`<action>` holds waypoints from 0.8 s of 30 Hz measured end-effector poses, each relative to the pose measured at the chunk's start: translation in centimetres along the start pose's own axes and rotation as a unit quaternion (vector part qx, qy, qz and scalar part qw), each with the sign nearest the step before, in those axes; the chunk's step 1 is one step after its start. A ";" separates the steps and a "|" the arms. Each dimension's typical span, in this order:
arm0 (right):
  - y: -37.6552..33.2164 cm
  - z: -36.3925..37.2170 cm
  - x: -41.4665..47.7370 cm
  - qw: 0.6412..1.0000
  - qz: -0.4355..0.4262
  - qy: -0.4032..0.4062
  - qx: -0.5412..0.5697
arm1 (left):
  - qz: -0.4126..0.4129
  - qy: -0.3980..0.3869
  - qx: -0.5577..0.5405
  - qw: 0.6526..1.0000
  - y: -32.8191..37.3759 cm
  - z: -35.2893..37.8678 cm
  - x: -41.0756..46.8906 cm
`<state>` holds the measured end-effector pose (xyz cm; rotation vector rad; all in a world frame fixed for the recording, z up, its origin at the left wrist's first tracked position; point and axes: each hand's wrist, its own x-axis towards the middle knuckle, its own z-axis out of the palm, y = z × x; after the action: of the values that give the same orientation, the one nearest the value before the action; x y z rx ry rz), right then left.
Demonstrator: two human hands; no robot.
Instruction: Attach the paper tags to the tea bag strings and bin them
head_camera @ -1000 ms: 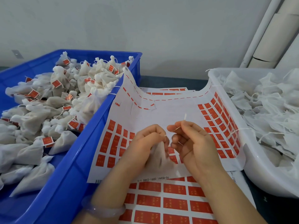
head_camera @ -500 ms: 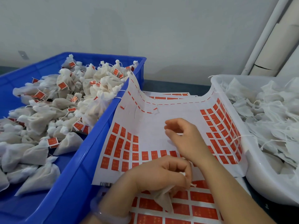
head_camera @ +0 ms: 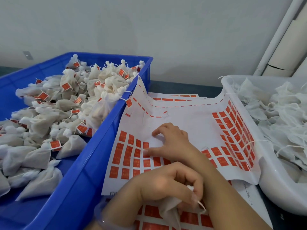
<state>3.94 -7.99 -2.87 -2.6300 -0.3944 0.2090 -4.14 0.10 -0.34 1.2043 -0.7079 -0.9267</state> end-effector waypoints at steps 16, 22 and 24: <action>0.7 0.3 -0.6 0.999 0.008 -0.005 0.038 | -0.008 0.049 0.021 0.999 0.0 -0.2 -0.2; 0.7 0.4 -0.5 1.000 0.006 0.000 0.031 | -0.015 0.053 0.028 0.998 -0.1 -0.3 -0.1; 0.8 0.4 -0.6 0.999 0.006 0.002 0.038 | -0.015 0.053 0.032 0.998 -0.2 -0.3 -0.1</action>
<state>3.51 -8.64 -3.53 -2.5578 -0.3632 0.2175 -3.98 0.31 -0.56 1.3148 -0.6403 -0.8630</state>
